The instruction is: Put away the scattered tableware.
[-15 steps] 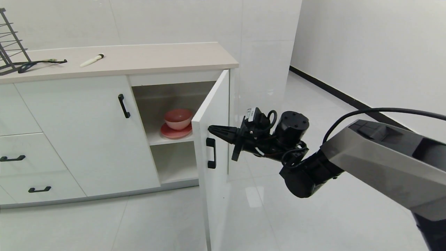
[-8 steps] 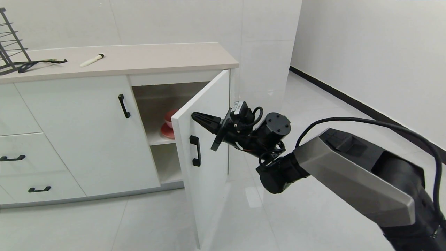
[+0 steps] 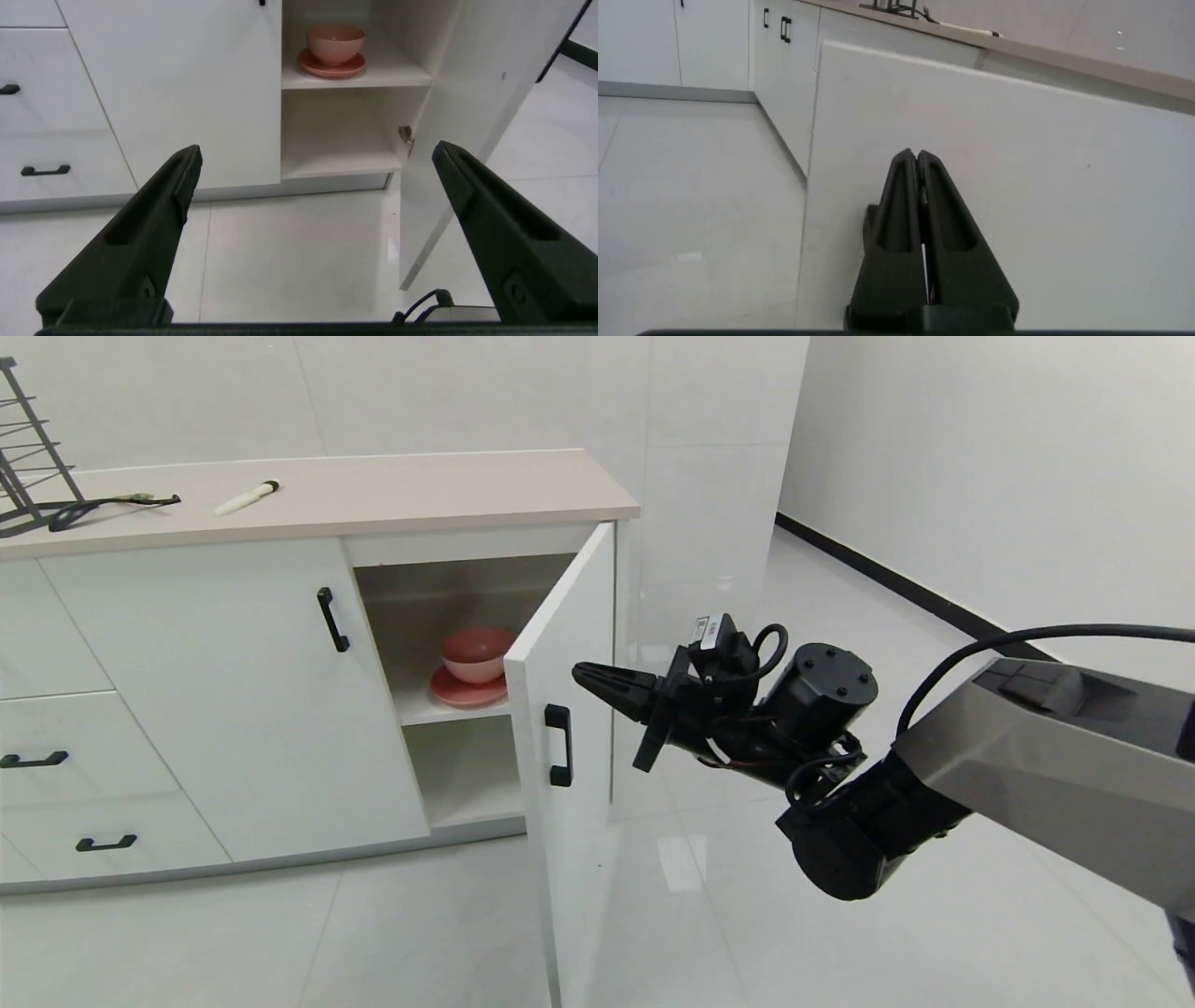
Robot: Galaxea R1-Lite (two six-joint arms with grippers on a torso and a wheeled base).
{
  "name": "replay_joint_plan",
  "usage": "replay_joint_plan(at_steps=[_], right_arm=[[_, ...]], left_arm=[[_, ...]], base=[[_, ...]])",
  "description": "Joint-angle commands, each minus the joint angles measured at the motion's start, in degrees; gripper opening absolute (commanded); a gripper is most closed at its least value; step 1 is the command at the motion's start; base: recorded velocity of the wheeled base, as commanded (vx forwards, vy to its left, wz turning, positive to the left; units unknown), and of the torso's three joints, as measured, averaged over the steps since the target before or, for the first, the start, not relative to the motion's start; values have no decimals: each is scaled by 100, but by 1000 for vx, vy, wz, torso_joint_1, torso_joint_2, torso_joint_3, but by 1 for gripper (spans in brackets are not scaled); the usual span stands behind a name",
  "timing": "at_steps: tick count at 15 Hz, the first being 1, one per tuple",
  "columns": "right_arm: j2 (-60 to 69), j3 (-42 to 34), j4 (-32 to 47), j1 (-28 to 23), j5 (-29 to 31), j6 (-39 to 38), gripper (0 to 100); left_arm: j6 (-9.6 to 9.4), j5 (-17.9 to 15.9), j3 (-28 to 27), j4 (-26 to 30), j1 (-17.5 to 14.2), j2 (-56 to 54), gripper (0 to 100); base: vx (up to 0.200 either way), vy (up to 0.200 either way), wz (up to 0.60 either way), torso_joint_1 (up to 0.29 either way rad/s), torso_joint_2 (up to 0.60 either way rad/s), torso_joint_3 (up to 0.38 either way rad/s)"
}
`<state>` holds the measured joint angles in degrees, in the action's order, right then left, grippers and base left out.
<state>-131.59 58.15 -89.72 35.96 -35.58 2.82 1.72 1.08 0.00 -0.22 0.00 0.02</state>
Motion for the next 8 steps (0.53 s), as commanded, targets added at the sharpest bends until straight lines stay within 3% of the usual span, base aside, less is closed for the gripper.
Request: replay_joint_plan(at_steps=[1, 3, 8], right_arm=[[203, -93, -1, 34, -1, 0, 0], [151, -93, -1, 51, 8, 0, 0], [160, -93, -1, 51, 8, 0, 0]], left_arm=[[4, 6, 0, -4, 0, -2, 100], [4, -3, 0, -4, 0, -2, 100], [4, -12, 0, -4, 0, -2, 100]], base=[[0, 0, 0, 0, 0, 0], [0, 0, 0, 0, 0, 0], [0, 200, 0, 1, 4, 5]])
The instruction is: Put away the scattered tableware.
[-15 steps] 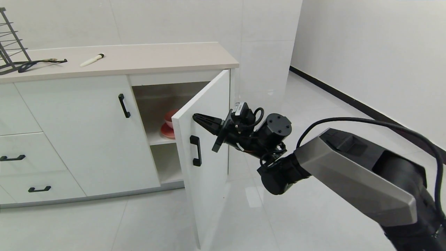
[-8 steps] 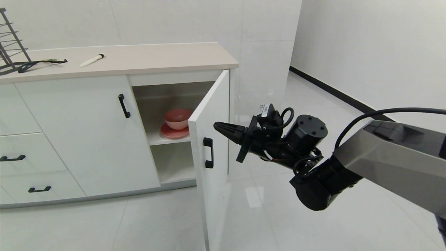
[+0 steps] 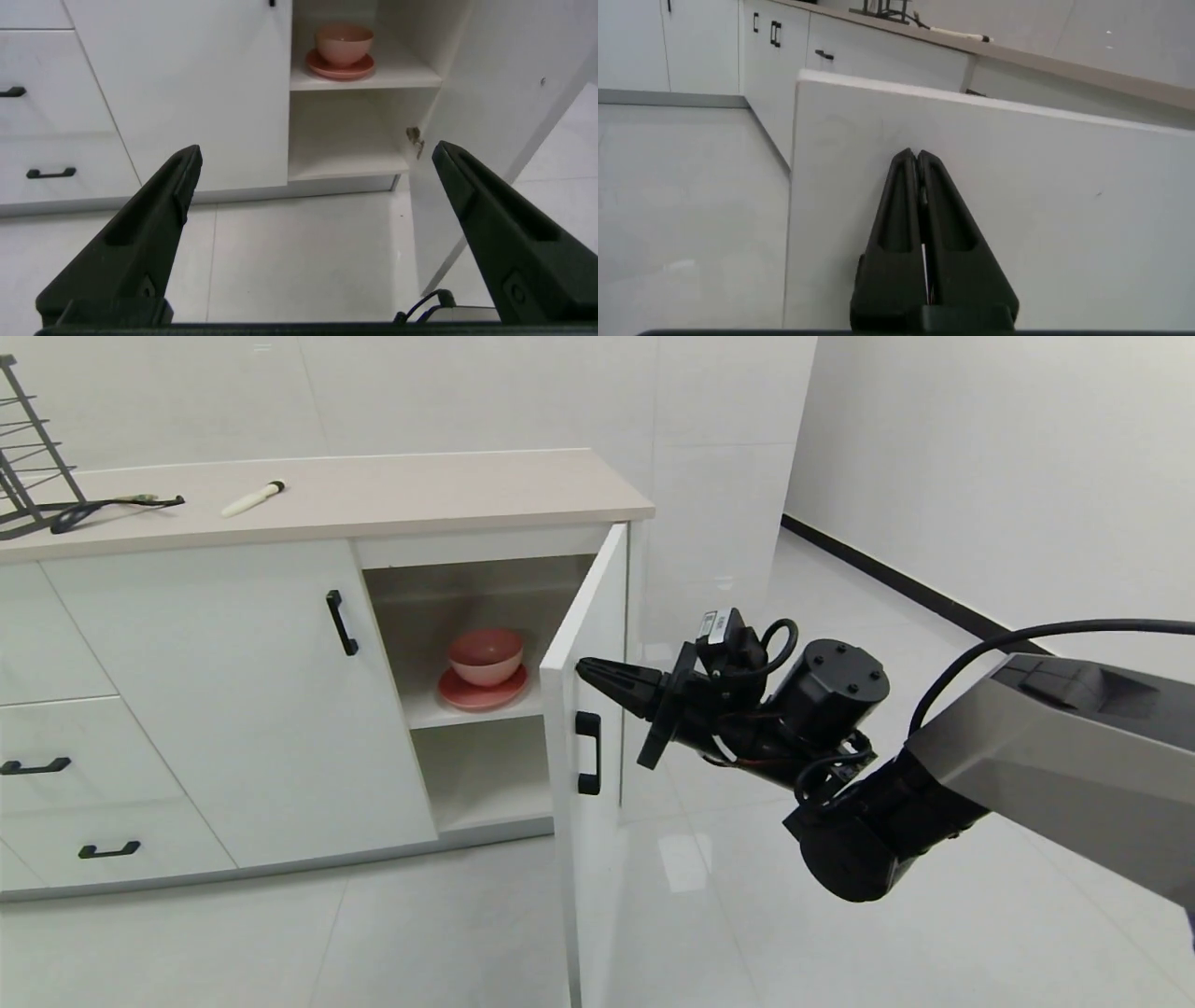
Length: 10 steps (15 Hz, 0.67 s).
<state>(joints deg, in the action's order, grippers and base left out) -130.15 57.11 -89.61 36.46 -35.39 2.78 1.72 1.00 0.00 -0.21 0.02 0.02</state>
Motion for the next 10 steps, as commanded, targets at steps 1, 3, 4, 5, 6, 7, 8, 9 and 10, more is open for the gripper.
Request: replay_joint_plan(at_steps=[1, 3, 4, 5, 6, 7, 8, 9, 10], right_arm=[[7, 19, -12, 10, -12, 3, 0], [-116, 98, -12, 54, -12, 3, 0], [-195, 213, -12, 72, -12, 3, 0], [-274, 336, -12, 80, -3, 3, 0], [-380, 511, -12, 107, -3, 3, 0], [-380, 503, -12, 116, -3, 3, 0], [-336, 423, -12, 159, -12, 3, 0], [-37, 81, -39, 177, -12, 3, 0], [306, -315, -39, 186, -12, 3, 0]], left_arm=[[4, -3, 0, -6, -2, -2, 100], [-22, -3, 0, -6, -2, -2, 100], [-22, -3, 0, -6, -2, -2, 100], [-14, -3, 0, -6, -2, -2, 100], [-5, 6, 0, -6, -2, -2, 100], [-5, 6, 0, -6, -2, -2, 100], [-5, 6, 0, -6, -2, -2, 100], [13, 6, 0, -14, -2, -2, 100], [13, 6, 0, -14, -2, -2, 100]], base=[[0, 200, 0, -2, 2, 2], [0, 200, 0, -2, 0, 5], [0, 200, 0, 2, 2, 2], [0, 0, 0, 0, 0, 0], [0, 0, 0, 0, 0, 0], [0, 0, 0, 0, 0, 0], [0, 0, 0, 0, 0, 0], [0, 0, 0, 0, 0, 0], [0, 0, 0, 0, 0, 0]])
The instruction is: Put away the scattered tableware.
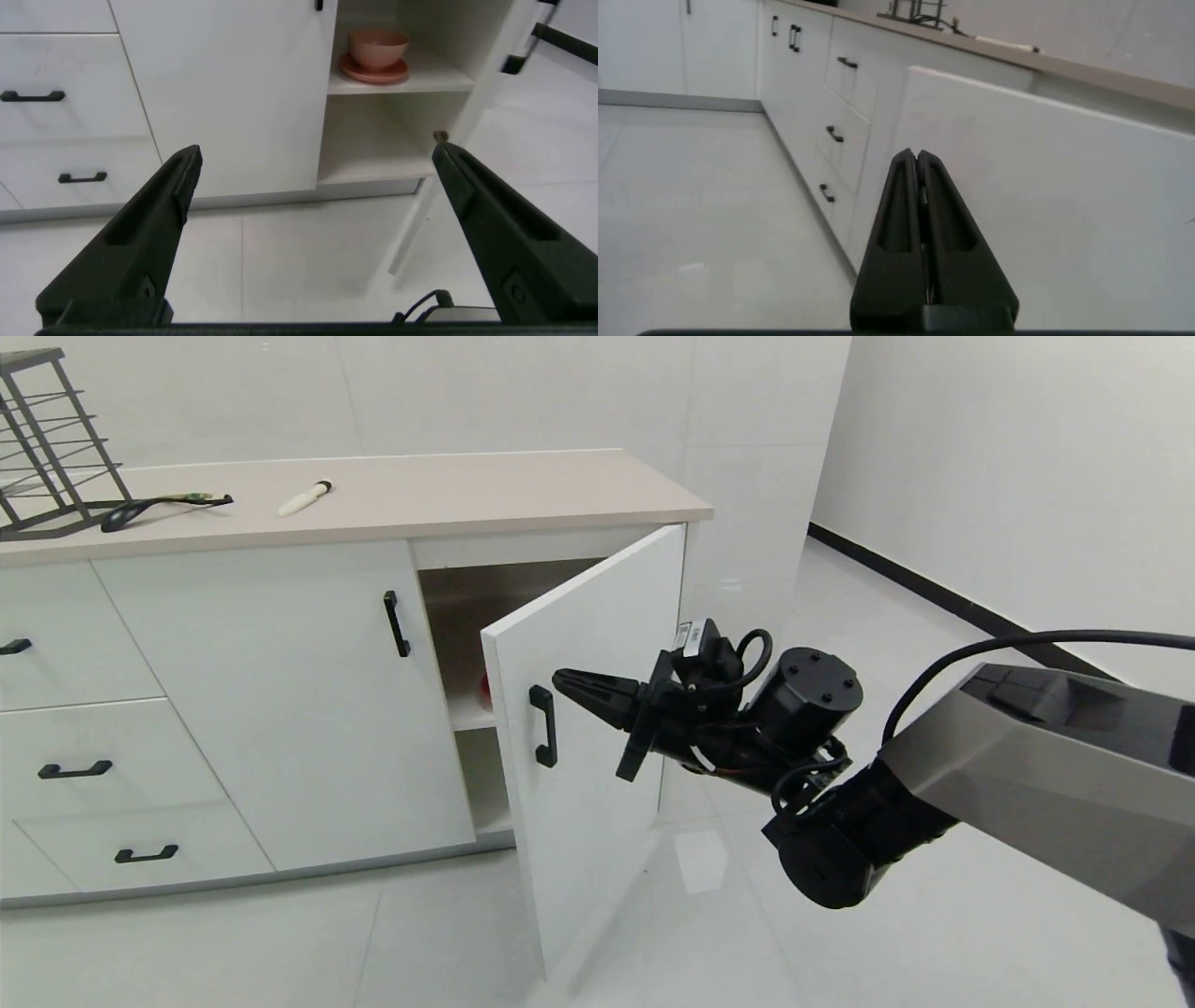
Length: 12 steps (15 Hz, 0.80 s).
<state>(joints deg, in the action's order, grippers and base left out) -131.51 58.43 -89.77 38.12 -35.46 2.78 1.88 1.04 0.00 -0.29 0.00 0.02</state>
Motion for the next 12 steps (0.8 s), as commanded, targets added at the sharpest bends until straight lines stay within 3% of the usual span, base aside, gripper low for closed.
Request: replay_joint_plan(at_steps=[1, 7, 8, 10, 12], right_arm=[[759, -763, -23, 20, 4, 3, 0], [4679, -4349, 91, -217, 171, -23, 0], [5188, -4736, 118, -499, 242, -23, 0], [6357, -5553, 276, -1615, 180, -5, 0], [7500, -5843, 1014, -2599, 198, 30, 0]], left_arm=[[6, 2, 0, -6, 0, -2, 100], [23, 11, 0, 3, 0, -2, 100], [14, 2, 0, 3, 0, -2, 100], [-3, 2, 0, 3, 0, -2, 100], [-3, -7, 0, 3, 0, -2, 100]], base=[[0, 0, 0, 0, 0, 0], [0, 0, 0, 0, 0, 0], [0, 0, 0, 0, 0, 0], [0, 0, 0, 0, 0, 0], [0, 0, 0, 0, 0, 0]])
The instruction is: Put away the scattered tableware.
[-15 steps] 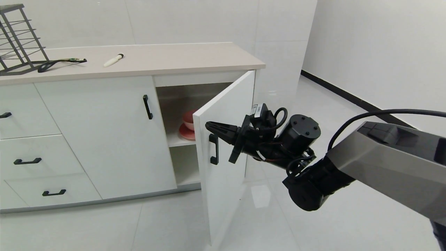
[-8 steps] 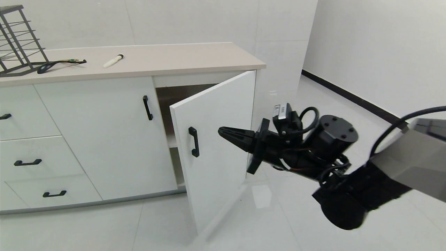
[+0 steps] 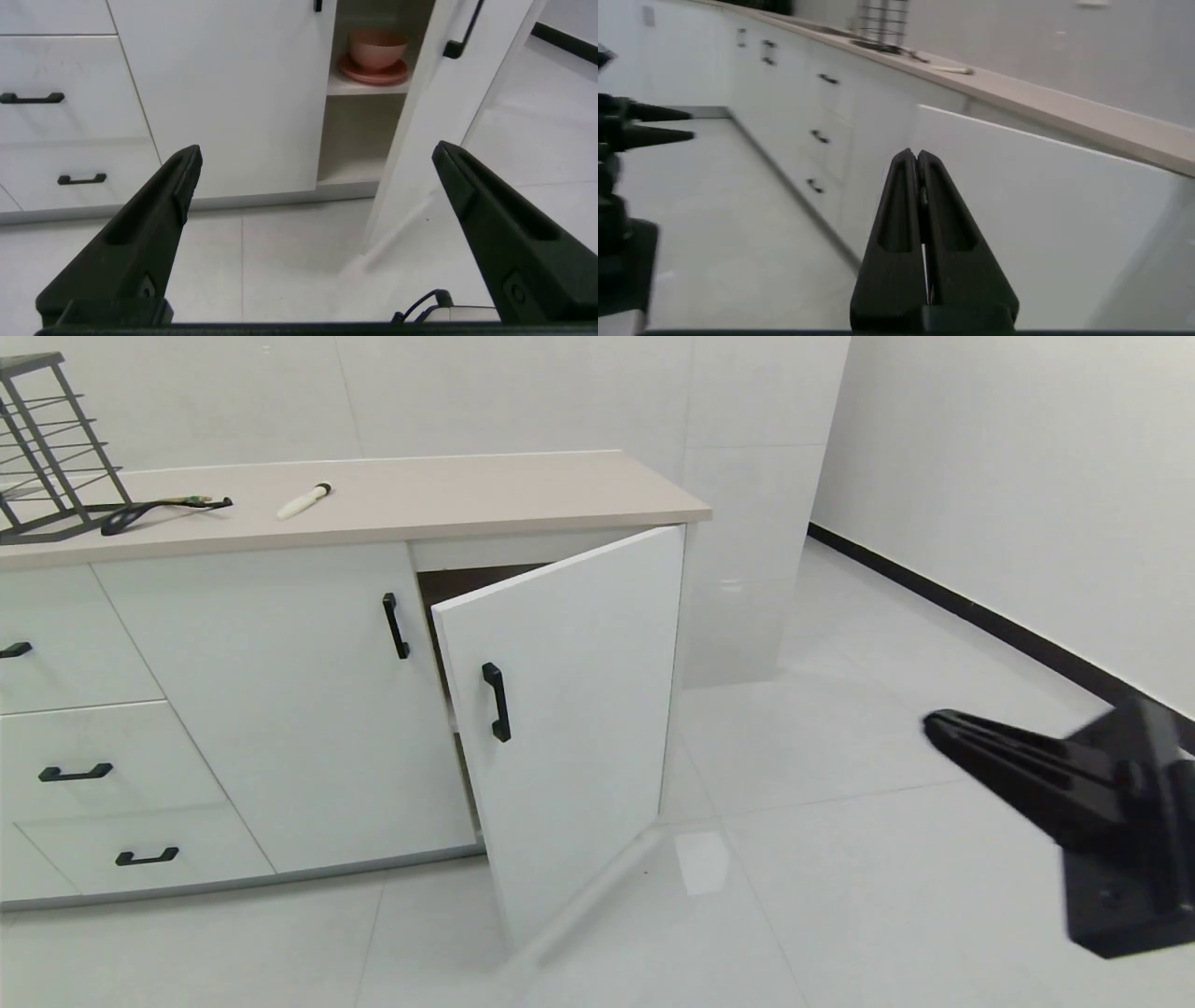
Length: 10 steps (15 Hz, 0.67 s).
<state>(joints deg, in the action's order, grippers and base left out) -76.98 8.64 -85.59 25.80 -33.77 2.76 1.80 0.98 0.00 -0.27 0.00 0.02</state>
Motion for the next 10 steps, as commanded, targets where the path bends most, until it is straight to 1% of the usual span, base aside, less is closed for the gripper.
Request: replay_joint_plan(at_steps=[1, 2, 4, 6, 7, 8, 9, 10], right_arm=[[2601, -864, 1088, -1709, 28, 32, 0], [3620, -856, 2081, -2070, 19, 41, 0], [4851, -847, 3206, -2289, 19, 58, 0], [5914, -803, 4024, -2500, 28, 50, 0], [6169, -741, 4279, -2527, 37, 50, 0], [6670, -583, 5017, -2588, 81, 50, 0], [6793, -548, 5237, -2641, 81, 50, 0], [7101, -442, 5949, -2878, 90, 41, 0]], left_arm=[[-5, -1, 0, 0, 0, -2, 100], [4, -1, 0, 0, 0, -2, 100], [4, 8, 0, 0, 0, -2, 100], [-5, -1, 0, 0, 0, -2, 100], [-5, -1, 0, 0, 0, -2, 100], [-5, -1, 0, 0, 0, -2, 100], [-5, -1, 0, 0, 0, -2, 100], [-5, -1, 0, 0, 0, -2, 100]], base=[[0, 0, 0, 0, 0, 0], [0, 0, 0, 0, 0, 0], [0, 0, 0, 0, 0, 0], [0, 0, 0, 0, 0, 0], [0, 0, 0, 0, 0, 0], [0, 0, 0, 0, 0, 0], [0, 0, 0, 0, 0, 0], [0, 0, 0, 0, 0, 0]])
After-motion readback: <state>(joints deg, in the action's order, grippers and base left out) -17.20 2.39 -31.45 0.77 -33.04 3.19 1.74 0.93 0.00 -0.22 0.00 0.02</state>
